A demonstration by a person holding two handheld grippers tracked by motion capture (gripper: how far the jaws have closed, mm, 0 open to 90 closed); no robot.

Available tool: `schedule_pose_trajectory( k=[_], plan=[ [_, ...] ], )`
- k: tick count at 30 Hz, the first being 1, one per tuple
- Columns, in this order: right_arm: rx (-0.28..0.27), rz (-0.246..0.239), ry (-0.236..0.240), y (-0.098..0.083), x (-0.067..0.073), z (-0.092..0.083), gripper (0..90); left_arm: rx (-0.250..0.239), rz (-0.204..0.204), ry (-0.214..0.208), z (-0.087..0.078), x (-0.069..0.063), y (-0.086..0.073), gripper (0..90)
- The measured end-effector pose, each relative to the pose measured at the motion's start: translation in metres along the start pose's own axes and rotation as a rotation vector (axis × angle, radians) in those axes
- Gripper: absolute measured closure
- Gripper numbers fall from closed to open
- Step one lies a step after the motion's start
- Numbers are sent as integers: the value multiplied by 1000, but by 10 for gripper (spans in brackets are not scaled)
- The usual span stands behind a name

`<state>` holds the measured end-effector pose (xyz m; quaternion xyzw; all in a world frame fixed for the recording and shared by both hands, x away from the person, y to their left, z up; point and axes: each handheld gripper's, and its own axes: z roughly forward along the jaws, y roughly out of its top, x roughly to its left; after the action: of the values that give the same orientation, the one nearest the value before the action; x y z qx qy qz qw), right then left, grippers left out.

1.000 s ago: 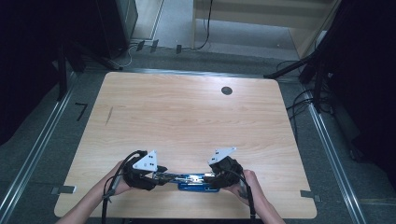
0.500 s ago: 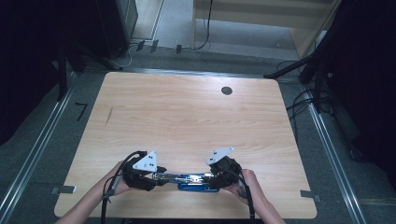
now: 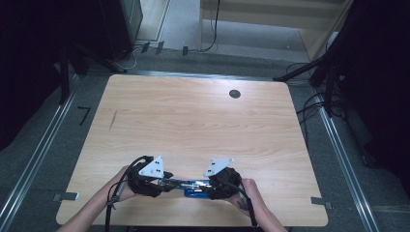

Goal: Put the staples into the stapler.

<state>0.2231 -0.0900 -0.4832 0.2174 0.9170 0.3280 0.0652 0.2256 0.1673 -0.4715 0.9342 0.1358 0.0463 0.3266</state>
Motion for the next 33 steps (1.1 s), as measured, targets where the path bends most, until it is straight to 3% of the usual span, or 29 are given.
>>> schedule_pose_trajectory(
  k=[8,21,33],
  plan=[
    [-32,32,-7,5,3,9,576,16,4,4,-1,-1,3,587],
    [-36,22,7,11,8,23,580,7,3,12,-3,-2,10,587],
    [-42,27,20,10,8,23,600,18,-2,31,-3,-4,9,567]
  ],
)
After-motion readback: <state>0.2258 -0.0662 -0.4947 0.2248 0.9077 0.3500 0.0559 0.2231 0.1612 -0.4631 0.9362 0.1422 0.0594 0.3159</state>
